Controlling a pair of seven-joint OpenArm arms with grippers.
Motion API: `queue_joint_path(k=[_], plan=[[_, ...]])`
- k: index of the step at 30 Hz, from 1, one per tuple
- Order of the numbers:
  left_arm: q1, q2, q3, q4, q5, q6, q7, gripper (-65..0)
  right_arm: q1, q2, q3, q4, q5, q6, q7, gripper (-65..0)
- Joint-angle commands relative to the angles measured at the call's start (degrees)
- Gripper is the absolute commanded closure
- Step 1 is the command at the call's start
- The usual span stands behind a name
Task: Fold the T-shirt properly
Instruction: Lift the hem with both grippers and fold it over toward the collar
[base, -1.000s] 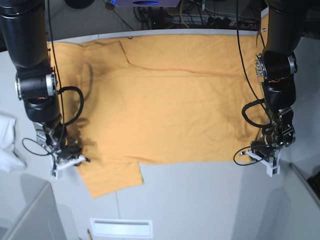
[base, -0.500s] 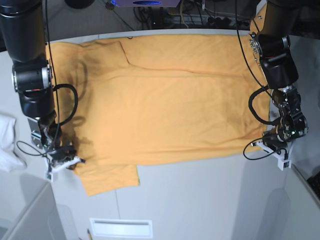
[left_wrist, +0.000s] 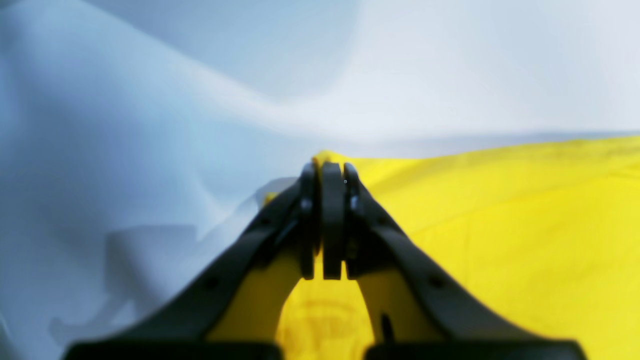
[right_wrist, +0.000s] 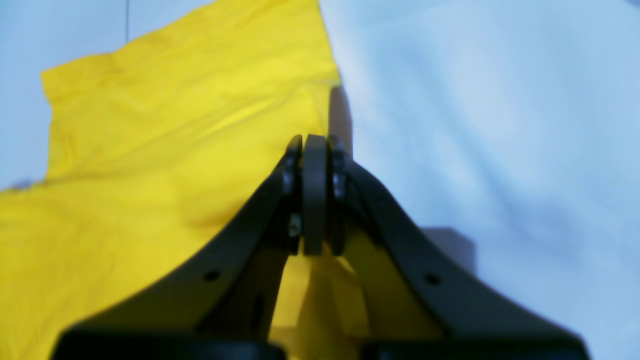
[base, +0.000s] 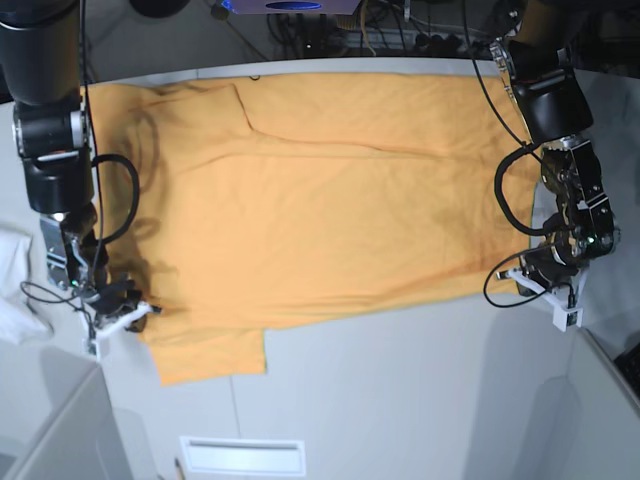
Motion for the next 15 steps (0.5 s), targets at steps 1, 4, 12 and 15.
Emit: queue_joint_path(k=[1,4,12,15], plan=[[-1.28,-0.89,-0.12,1.27,-0.85,-0.1,-1.22,0.0,1.28,1.67,0.31,2.63,0.52,0.07,0.76,0.0],[-0.75,-0.89,-0.12,1.62,-0.94,-0.1,-1.22,0.0,-1.18,2.03,4.45,6.41,0.34,0.07,-1.53,0.0],[1.27,-0.62,-4.34,7.6,-0.94,-0.1,2.39,0.0,-6.37,2.91,11.13,15.37,-0.1,0.07,-8.03,0.0],[1.36,-0.62,-5.21,9.97,-0.94,-0.1,4.67,0.0,-7.07,2.99,11.21,17.13,0.25,0.07,-9.0,0.0]])
